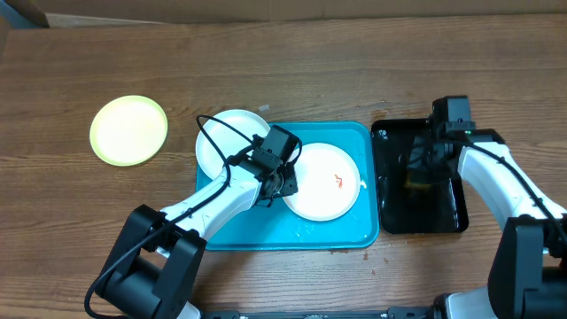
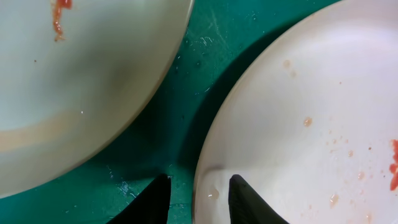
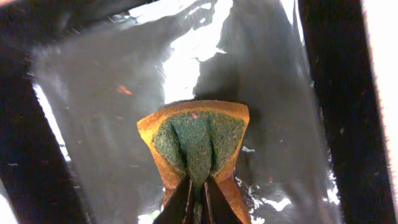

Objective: Clean dirty plates on tray and stack at the side
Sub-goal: 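Lift the sponge and dip it in the black tray's water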

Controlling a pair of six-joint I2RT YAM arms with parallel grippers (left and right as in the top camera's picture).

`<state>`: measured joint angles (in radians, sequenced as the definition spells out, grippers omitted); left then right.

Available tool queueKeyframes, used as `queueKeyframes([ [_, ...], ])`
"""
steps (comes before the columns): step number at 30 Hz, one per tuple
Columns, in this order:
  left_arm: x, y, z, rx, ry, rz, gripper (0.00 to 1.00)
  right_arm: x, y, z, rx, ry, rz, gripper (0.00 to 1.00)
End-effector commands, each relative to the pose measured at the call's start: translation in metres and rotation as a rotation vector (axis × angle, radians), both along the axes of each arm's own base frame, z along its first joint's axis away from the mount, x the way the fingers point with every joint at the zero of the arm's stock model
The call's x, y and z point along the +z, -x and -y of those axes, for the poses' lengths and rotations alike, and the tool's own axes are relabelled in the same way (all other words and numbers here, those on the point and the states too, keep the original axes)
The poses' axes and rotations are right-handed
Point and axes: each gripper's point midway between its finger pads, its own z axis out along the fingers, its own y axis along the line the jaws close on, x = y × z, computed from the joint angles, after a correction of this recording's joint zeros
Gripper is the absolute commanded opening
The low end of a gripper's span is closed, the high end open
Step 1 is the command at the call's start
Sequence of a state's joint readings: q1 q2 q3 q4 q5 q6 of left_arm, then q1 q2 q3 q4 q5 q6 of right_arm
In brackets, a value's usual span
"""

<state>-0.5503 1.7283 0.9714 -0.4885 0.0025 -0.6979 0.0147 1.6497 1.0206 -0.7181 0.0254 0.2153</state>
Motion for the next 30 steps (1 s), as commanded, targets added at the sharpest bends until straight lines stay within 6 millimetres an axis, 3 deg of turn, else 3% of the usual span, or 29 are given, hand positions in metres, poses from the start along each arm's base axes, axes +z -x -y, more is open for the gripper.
queueKeyframes([
  [1, 0.002, -0.006, 0.003, 0.012, 0.0, 0.013, 0.29, 0.029, -0.014, -0.002, 0.027, 0.006, 0.073, 0.04],
  [10, -0.003, -0.005, 0.003, 0.01, -0.005, 0.002, 0.24, 0.027, -0.009, -0.005, 0.066, 0.047, 0.053, 0.04],
  [30, -0.009, -0.003, 0.003, 0.004, -0.002, -0.021, 0.24, 0.027, -0.01, -0.01, 0.096, 0.024, 0.058, 0.04],
])
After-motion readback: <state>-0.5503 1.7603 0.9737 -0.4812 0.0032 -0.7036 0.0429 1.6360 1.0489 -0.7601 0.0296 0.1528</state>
